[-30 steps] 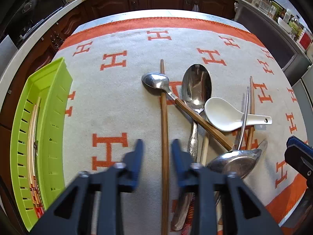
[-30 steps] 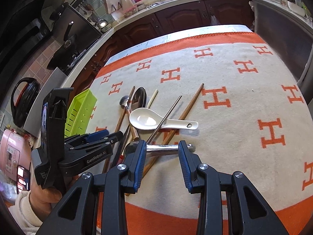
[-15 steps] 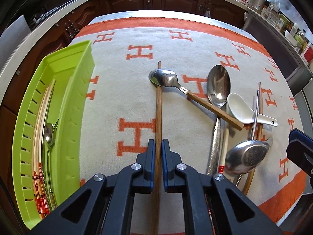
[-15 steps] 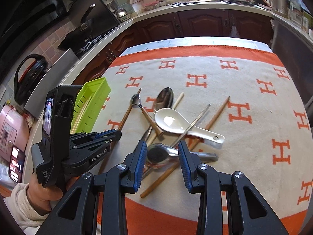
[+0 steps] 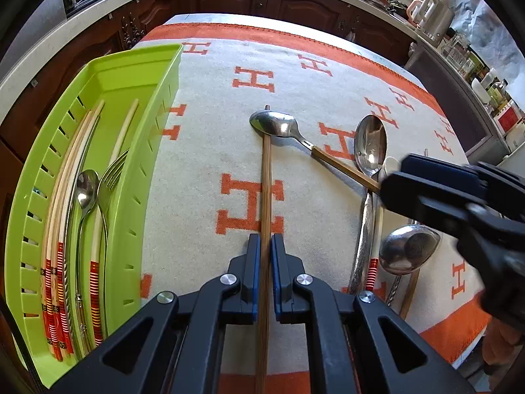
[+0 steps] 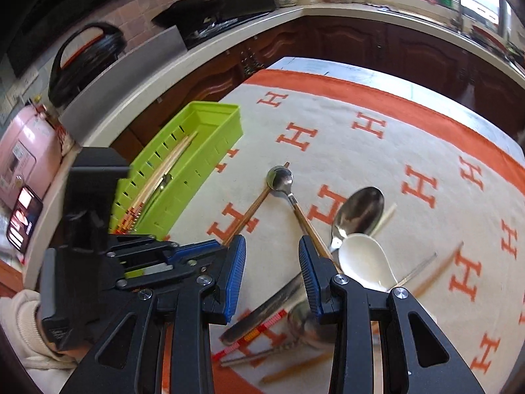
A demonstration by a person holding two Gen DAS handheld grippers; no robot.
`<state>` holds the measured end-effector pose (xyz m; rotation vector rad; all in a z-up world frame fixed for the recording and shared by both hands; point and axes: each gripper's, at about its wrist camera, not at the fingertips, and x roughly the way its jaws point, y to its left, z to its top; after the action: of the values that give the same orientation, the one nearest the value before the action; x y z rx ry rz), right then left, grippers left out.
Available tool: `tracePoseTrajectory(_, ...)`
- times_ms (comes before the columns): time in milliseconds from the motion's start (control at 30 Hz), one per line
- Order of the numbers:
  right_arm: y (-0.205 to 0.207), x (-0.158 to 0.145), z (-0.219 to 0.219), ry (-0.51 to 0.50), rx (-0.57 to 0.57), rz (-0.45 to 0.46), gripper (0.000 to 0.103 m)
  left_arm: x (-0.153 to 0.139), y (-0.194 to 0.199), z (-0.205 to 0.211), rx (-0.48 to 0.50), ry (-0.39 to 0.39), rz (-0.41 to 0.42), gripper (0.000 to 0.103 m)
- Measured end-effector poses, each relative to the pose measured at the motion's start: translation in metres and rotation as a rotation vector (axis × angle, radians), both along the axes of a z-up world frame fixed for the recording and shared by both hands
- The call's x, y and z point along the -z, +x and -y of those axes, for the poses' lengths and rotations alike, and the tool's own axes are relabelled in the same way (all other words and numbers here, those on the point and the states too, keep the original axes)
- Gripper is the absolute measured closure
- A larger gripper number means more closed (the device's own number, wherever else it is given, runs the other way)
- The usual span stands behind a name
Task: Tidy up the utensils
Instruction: 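Lift the wooden chopstick with the left tool while the right tool grasps a wooden-handled spoon, then lay the chopstick in the tray, open left tool while right tool carries spoon over tray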
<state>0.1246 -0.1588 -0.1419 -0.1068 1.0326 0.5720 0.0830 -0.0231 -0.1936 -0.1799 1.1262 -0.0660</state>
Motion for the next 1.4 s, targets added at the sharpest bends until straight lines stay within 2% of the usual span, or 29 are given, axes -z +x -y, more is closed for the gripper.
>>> tracePoseTrajectory(233, 0.028, 0.028, -0.026, -0.125, -0.061, 0.003, 0.07, 0.0, -0.003, -0.007, -0.012, -0.038, -0.005, 0.099)
tracePoseTrajectory(433, 0.049, 0.053, -0.051, -0.218, -0.084, -0.001, 0.082, -0.001, -0.004, -0.008, -0.013, -0.047, -0.011, 0.099)
tracePoseTrajectory(500, 0.054, 0.062, -0.057, -0.246, -0.098, -0.017, 0.09, -0.001, -0.005, -0.01, -0.017, -0.057, -0.014, 0.099)
tracePoseTrajectory(700, 0.055, 0.064, -0.066, -0.297, -0.112, 0.017, 0.097, -0.001, -0.003, -0.01, -0.019, -0.061, -0.018, 0.099)
tracePoseTrajectory(867, 0.056, 0.058, -0.049, -0.177, -0.026, -0.047, 0.097, 0.001, 0.001, -0.011, -0.022, -0.066, -0.024, 0.099)
tracePoseTrajectory(1100, 0.043, 0.026, -0.006, 0.048, 0.101, -0.089, 0.097, 0.002, 0.009, -0.011, -0.023, -0.064, -0.034, 0.098)
tracePoseTrajectory(1167, 0.032, 0.017, 0.005, 0.086, 0.125, -0.085, 0.097, 0.002, 0.016, -0.011, -0.024, -0.069, -0.044, 0.095)
tracePoseTrajectory(1300, 0.013, 0.003, 0.024, 0.148, 0.16, -0.084, 0.097, 0.0, 0.024, -0.006, -0.018, -0.083, -0.047, 0.078)
tracePoseTrajectory(1367, 0.008, -0.001, 0.03, 0.161, 0.167, -0.083, 0.097, -0.001, 0.027, 0.003, 0.0, -0.036, -0.041, 0.076)
tracePoseTrajectory(1400, 0.005, -0.003, 0.033, 0.166, 0.173, -0.082, 0.097, -0.001, 0.026, 0.012, 0.019, 0.019, -0.033, 0.076)
